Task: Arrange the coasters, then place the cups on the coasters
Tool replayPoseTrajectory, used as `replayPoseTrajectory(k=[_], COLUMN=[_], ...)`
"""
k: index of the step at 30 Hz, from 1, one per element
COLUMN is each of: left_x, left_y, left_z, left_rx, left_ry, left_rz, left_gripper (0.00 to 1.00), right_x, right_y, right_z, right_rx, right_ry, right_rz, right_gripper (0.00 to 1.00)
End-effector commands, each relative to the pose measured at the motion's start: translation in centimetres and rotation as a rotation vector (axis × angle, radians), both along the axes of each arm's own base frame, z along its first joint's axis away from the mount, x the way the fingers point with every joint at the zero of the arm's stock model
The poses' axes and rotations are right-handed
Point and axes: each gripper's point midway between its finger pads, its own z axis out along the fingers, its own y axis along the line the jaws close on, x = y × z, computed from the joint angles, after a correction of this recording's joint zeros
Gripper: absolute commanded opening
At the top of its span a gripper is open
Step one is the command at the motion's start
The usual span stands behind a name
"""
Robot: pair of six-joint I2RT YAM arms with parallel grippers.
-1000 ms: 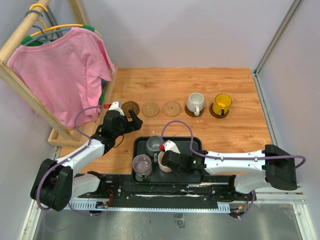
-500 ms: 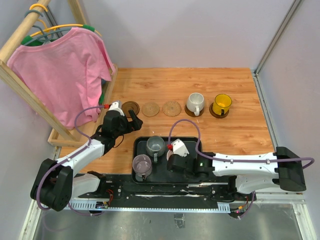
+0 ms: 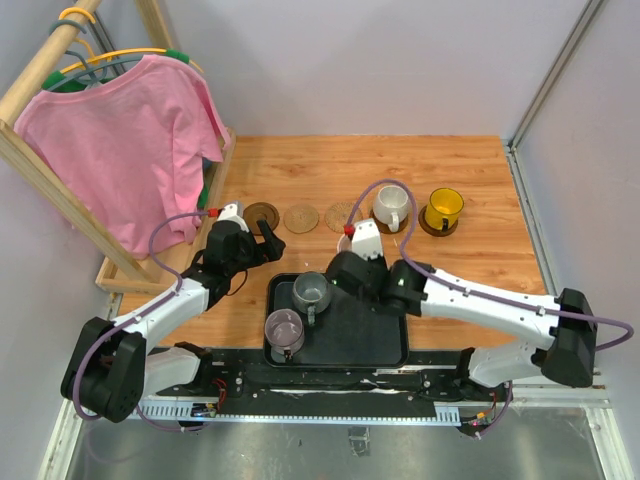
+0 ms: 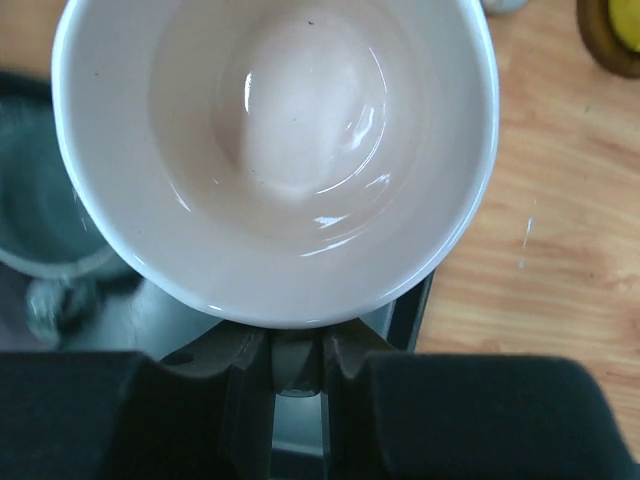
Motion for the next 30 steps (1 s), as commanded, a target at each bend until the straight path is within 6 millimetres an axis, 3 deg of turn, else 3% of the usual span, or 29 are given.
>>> replayPoseTrajectory(k=[1,8,13,19,26,30], left_x=[0.5,0.7,0.8,1.0,1.2,1.5], left_y=[0.0,0.0,0.1,-0.2,-0.1,0.0], left_z=[1.0,0.4,-0.6,-0.4,-0.9,-1.3], left_rx=[0.03,0.061,0.085,0.084,0.109,0.126], left_ry=[-0.026,-0.011,0.008,-0.01,-0.005,0.003], left_rz=[-0.007,-0.022,-0.031,-0.046,-0.056,-0.053], left_gripper=[1.0,1.0,1.0,1.0,1.0,1.0], right_x=[6.3,12.3,15.9,19.4,21.6,21.9], right_y=[1.1,2.6,3.6,4.9,5.0,5.1], right_z=[3.8,3.4,2.5,1.3,-1.4,-1.7], right_rx=[0.077,0.117,0.095,0.114,0.076,0.066], right_ry=[-0.13,-0.078,-0.031,0.048,0.115,0.124], right_rz=[-0.101,-0.105,-0.092,-0.082,-0.103,-0.105], right_gripper=[0.01,0.01,0.01,0.01,0.01,0.01])
